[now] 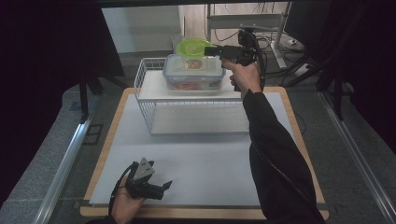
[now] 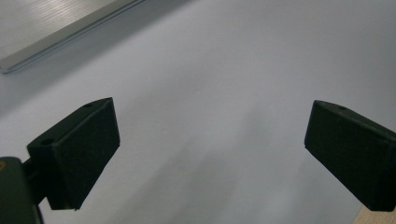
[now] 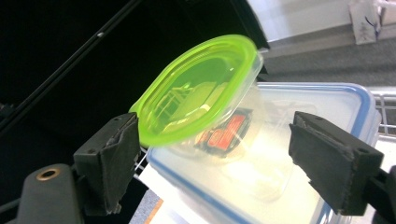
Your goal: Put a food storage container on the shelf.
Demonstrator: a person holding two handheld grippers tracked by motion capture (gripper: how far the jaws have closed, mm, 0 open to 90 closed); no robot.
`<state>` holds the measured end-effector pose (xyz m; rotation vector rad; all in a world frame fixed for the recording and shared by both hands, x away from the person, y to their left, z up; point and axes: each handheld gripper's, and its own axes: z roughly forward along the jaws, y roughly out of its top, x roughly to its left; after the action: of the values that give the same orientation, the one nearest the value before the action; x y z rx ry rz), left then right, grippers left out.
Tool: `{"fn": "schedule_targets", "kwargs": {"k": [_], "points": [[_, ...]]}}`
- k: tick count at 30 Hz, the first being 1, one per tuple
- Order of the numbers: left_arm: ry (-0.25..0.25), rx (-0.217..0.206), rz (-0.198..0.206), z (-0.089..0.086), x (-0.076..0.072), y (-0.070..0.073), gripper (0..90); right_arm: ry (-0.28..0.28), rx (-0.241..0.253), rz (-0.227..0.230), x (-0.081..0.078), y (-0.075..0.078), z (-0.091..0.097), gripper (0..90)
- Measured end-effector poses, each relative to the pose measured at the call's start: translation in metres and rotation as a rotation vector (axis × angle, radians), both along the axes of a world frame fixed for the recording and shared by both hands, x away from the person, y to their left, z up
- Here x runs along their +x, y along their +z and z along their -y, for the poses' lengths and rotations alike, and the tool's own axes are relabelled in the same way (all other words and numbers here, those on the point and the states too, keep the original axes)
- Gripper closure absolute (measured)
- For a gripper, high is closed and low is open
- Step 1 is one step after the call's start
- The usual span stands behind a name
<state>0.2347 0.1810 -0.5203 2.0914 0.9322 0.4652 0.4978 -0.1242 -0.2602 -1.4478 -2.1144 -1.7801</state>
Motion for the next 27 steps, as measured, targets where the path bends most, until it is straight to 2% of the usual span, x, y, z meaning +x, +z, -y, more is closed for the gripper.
{"fn": "schedule_targets", "kwargs": {"k": [2, 3, 7, 9, 20, 24, 27], "points": [[-0.001, 0.002, -0.001, 0.000, 0.000, 0.000, 3.1, 0.012, -0.007, 0.011, -0.003, 0.000, 0.001, 15.3], [-0.003, 0.003, 0.001, 0.001, 0.000, 0.000, 3.1, 0.028, -0.038, 0.051, -0.010, -0.001, 0.002, 14.0], [-0.004, 0.005, -0.001, 0.002, 0.000, 0.000, 3.1, 0.058, -0.076, 0.112, -0.025, -0.001, 0.006, 11.9], [-0.006, 0.006, -0.002, 0.002, 0.000, -0.001, 3.1, 0.073, -0.074, 0.127, -0.032, -0.003, 0.010, 11.6], [-0.007, 0.008, -0.002, 0.003, 0.001, -0.001, 3.1, 0.104, -0.135, 0.172, -0.063, -0.027, 0.034, 8.7], [-0.007, 0.008, -0.005, 0.004, 0.001, -0.002, 3.1, 0.110, -0.177, 0.192, -0.076, -0.038, 0.042, 8.1], [-0.007, 0.007, -0.005, 0.004, 0.001, -0.002, 3.1, 0.119, -0.188, 0.200, -0.085, -0.048, 0.048, 7.6]]}}
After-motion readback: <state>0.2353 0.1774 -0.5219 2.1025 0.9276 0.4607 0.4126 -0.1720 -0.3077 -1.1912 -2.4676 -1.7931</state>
